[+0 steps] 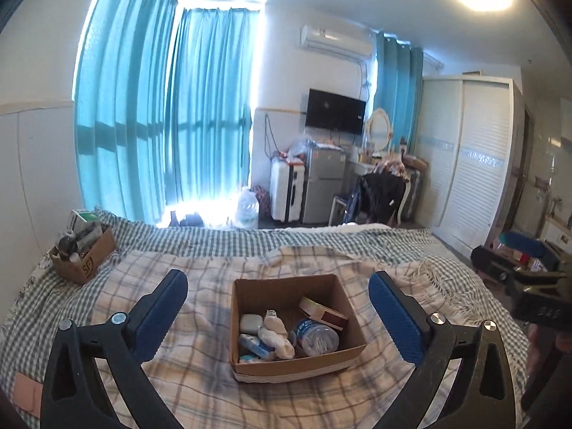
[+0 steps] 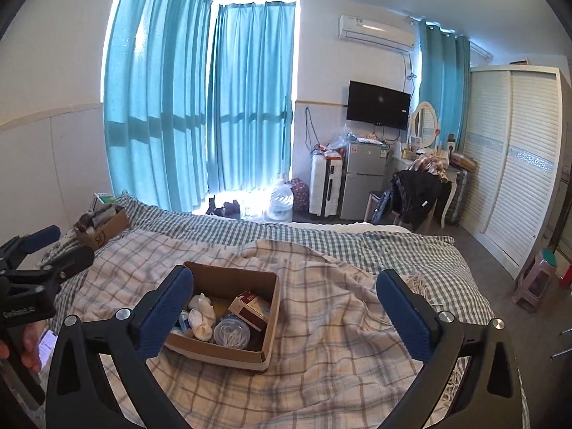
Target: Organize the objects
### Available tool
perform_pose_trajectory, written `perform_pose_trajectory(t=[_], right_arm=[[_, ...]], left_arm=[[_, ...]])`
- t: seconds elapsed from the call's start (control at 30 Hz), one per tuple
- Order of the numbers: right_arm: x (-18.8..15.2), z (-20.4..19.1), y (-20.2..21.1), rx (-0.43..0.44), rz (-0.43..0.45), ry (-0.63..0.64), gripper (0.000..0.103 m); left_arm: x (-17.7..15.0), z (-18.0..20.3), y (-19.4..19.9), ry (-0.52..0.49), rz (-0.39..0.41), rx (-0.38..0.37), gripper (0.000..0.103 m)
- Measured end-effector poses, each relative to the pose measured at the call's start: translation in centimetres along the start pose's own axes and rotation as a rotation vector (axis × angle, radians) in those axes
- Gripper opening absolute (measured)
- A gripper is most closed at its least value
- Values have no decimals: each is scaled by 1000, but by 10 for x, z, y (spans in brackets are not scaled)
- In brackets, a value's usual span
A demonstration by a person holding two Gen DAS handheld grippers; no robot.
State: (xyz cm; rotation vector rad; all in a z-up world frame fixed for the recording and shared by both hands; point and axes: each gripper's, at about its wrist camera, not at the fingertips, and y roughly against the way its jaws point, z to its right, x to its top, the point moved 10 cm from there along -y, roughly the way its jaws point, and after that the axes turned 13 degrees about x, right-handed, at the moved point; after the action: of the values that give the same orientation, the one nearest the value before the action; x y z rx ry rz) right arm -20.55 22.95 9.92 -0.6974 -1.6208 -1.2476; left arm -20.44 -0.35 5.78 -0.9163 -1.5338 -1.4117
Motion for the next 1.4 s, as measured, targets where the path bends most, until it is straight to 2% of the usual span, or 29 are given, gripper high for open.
perform_pose_trajectory(t=[0.13, 0.27, 0.37, 0.53, 0.83, 1.4], right_arm=[[-21, 2, 1, -31, 30, -5, 103], [-47, 8, -10, -31, 56, -23, 103], [-73, 13, -25, -45, 31, -23, 103], [-88, 9, -37, -20, 13, -10, 103], [-90, 6, -34, -40, 15, 6, 103], [-90, -4, -37, -25, 6, 17, 103]], left_arm=[[-11, -6, 9, 0, 45, 53, 103], [-37, -6, 7, -13, 57, 93, 103], [-64, -5, -3, -26, 31, 106, 103], [-91, -4, -19, -42, -35, 129, 103], [-86, -7, -10, 20, -14, 113, 103], [-92, 3, -11, -2, -30, 95, 103]])
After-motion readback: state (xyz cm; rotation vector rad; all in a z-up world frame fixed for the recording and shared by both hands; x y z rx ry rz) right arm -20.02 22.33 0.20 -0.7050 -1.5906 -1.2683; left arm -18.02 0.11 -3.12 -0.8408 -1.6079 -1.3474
